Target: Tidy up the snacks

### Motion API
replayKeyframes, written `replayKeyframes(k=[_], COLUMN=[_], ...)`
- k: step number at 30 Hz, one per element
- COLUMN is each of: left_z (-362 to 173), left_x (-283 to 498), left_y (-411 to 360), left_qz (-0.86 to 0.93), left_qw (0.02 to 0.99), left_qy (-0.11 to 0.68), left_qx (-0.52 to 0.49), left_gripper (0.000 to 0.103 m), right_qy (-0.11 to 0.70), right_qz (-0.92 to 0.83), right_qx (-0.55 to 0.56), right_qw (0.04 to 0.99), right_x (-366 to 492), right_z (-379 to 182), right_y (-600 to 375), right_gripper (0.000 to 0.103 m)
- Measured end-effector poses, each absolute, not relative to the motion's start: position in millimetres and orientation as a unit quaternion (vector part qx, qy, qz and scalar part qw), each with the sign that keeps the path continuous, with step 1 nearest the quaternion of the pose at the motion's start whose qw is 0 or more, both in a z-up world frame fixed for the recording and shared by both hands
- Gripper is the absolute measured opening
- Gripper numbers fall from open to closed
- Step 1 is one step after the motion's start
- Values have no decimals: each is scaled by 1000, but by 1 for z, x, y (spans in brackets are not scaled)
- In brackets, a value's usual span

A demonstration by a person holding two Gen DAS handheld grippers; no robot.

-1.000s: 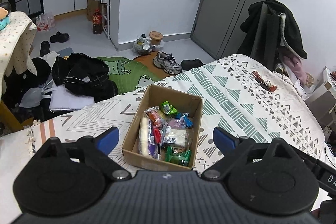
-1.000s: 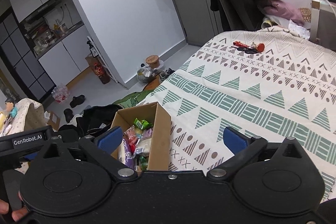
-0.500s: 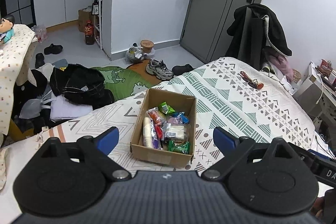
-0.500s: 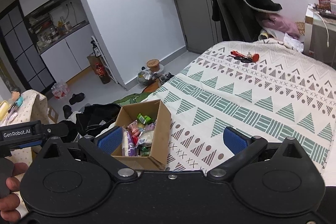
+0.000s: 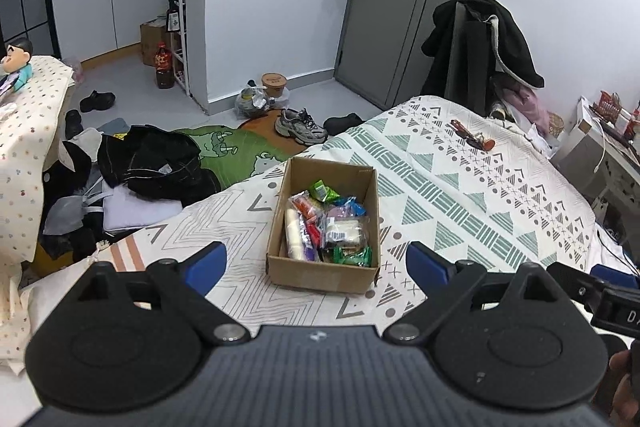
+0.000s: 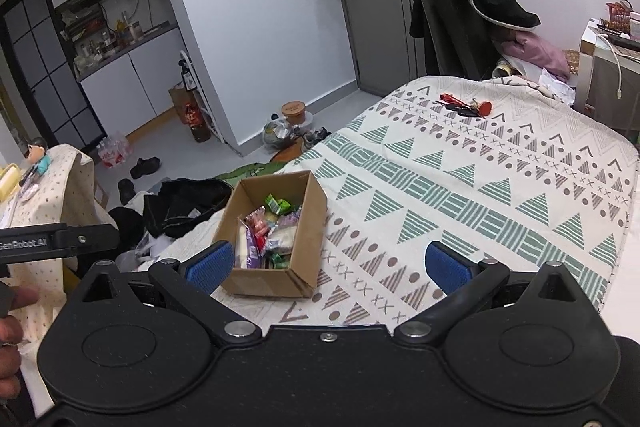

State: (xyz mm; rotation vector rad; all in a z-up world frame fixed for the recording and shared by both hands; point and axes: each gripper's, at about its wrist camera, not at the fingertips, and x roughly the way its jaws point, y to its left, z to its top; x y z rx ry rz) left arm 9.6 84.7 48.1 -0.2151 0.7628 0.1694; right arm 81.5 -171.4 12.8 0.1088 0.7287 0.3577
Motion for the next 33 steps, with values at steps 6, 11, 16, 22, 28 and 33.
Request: replayKeyframes(k=[6,11,16,22,28,33], left_z=[47,40,35,30,31,31], left_x=[4,5,5,6,6,6], left_y=[85,82,81,84,84,85], left_qz=[81,78,77,80,84,82], left_qw=[918,916,915,912,911,911], left_qy=[374,383,387,392,394,394], left_qx=[-99,-88,-86,-90,-91,-90], left_gripper=[96,96,96,96,96,96], right_qy=[357,364,373,379,380,378], right_qz=[170,177,181,183,183,184], right_qx=[36,40,35,32,31,28], right_qw=[918,914,909,906,906,907], right_x=[73,70,73,74,74,73], right_z=[11,6,1,-2,-2,0], right_y=[-170,-170,-166,-163,-163,-162], right_gripper=[103,103,103,103,103,103])
